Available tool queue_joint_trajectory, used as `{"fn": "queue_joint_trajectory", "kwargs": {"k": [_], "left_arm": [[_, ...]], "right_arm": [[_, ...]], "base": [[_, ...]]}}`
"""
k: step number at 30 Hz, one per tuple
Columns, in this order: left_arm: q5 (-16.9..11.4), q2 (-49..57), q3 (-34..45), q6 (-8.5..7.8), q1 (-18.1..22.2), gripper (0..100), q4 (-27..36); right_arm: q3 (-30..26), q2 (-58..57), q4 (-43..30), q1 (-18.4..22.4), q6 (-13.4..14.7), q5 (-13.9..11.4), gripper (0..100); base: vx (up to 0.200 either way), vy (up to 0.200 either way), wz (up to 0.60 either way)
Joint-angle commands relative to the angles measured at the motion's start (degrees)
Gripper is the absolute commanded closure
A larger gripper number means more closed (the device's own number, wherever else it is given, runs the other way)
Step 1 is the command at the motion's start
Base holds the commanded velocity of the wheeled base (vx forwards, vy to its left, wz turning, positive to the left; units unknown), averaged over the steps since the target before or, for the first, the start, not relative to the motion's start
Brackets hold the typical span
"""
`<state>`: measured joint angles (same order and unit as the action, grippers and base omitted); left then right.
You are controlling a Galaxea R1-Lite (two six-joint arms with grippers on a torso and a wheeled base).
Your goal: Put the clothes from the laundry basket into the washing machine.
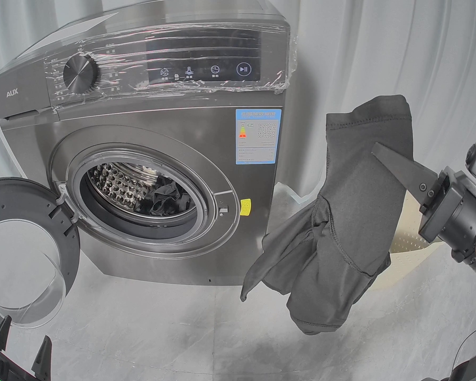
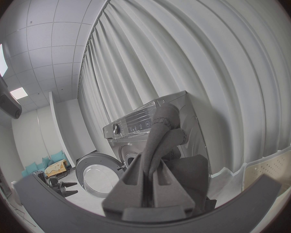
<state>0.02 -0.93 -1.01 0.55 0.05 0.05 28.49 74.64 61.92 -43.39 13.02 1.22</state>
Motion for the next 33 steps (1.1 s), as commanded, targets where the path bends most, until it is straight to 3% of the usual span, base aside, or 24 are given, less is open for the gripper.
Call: {"fn": "queue_joint_trajectory", "kwargs": {"k": [1, 6, 12, 15, 18, 33], "left_arm": [[0.0, 0.9, 0.9, 0.15, 0.0, 0, 0.0], [0.0, 0.9, 0.9, 0.15, 0.0, 0, 0.0], [0.1, 0.9, 0.9, 0.15, 0.0, 0, 0.0], [0.1, 0.9, 0.9, 0.24, 0.0, 0, 0.0], [0.1, 0.9, 0.9, 0.15, 0.0, 0, 0.0], [0.0, 0.9, 0.9, 0.07, 0.0, 0, 0.0]], "right_arm": [[0.1, 0.3, -0.2, 0.5, 0.0, 0.2, 100], [0.0, 0.4, -0.7, 1.9, 0.0, 0.5, 100], [-0.1, 2.1, -0.7, 6.9, -0.4, 0.6, 100], [-0.6, 3.5, -0.4, 11.6, -3.9, 0.6, 100], [-1.2, 4.0, -0.2, 14.7, -5.5, 0.6, 100], [-1.5, 4.6, 0.0, 15.4, -5.7, 0.8, 100]], "base": [[-0.2, 0.0, 0.0], [-0.2, 0.0, 0.0], [-0.2, 0.0, 0.0], [-0.067, 0.0, 0.0], [0.0, 0.0, 0.0], [0.0, 0.187, 0.0]]}}
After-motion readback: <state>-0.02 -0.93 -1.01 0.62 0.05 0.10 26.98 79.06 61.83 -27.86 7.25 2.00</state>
